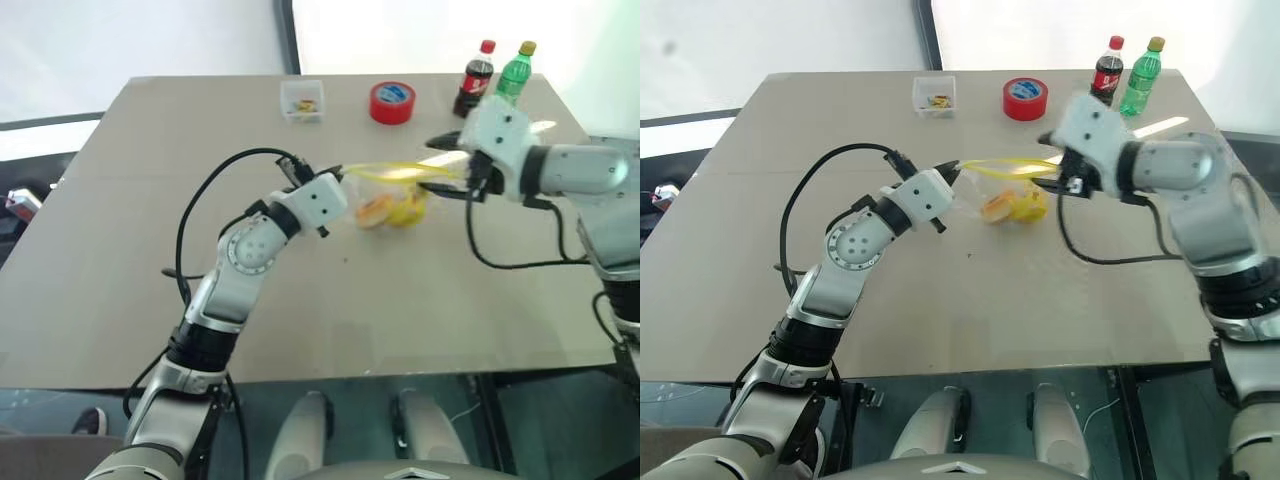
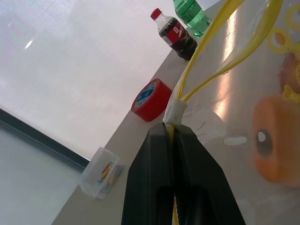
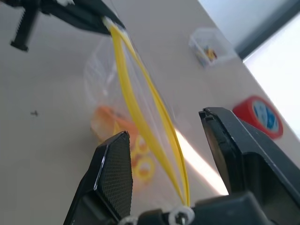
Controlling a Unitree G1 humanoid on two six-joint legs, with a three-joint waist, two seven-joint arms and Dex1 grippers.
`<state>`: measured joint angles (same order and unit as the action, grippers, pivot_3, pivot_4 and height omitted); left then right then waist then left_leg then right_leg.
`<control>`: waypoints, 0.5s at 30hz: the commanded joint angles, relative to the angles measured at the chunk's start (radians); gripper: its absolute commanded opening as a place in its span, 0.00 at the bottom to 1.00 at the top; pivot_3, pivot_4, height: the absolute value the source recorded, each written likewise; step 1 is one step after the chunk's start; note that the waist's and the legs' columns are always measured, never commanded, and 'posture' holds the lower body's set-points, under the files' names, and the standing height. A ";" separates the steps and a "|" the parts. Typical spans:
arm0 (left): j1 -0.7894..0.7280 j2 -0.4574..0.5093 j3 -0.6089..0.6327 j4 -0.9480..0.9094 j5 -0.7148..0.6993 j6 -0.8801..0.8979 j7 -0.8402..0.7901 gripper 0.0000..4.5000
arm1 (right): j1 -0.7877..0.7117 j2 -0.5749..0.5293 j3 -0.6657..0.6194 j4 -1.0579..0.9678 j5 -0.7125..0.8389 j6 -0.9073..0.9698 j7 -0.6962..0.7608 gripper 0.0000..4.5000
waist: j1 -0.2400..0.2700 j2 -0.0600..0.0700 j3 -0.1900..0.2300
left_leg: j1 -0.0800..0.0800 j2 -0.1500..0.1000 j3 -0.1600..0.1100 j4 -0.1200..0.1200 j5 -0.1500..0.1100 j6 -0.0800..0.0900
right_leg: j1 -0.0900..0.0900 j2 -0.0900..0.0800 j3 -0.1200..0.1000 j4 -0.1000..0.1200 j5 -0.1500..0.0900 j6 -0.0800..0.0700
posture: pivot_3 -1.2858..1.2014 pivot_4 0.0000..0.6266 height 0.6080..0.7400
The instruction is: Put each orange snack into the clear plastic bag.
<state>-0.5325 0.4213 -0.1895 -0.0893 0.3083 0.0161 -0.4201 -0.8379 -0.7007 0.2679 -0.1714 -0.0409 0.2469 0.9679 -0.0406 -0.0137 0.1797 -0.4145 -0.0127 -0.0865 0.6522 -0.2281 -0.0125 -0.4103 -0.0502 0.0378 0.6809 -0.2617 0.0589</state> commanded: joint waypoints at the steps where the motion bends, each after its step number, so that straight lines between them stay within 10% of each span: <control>1: -0.019 -0.003 0.015 -0.058 -0.016 -0.006 -0.005 0.00 | -0.039 0.035 0.039 0.074 -0.068 -0.128 -0.034 0.61 | 0.003 0.000 0.000 | 0.000 0.000 0.000 0.000 0.000 0.000 | 0.000 0.000 0.000 0.000 0.000 0.000 | 0.52 0.24 1.00; 15: 0.008 -0.003 0.001 -0.088 -0.034 0.036 -0.055 0.00 | -0.153 0.158 0.111 0.330 -0.238 -0.541 -0.124 0.61 | 0.003 0.000 0.000 | -0.001 -0.001 0.000 0.000 0.000 0.000 | 0.000 -0.001 0.000 -0.001 0.000 0.000 | 0.52 0.24 1.00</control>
<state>-0.5146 0.4192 -0.1972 -0.1455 0.2804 0.0573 -0.4779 -0.9575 -0.5426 0.3865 0.1756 -0.2783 -0.2633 0.8451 -0.0374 -0.0136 0.1797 -0.4154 -0.0138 -0.0862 0.6520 -0.2278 -0.0130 -0.4107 -0.0513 0.0379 0.6801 -0.2614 0.0591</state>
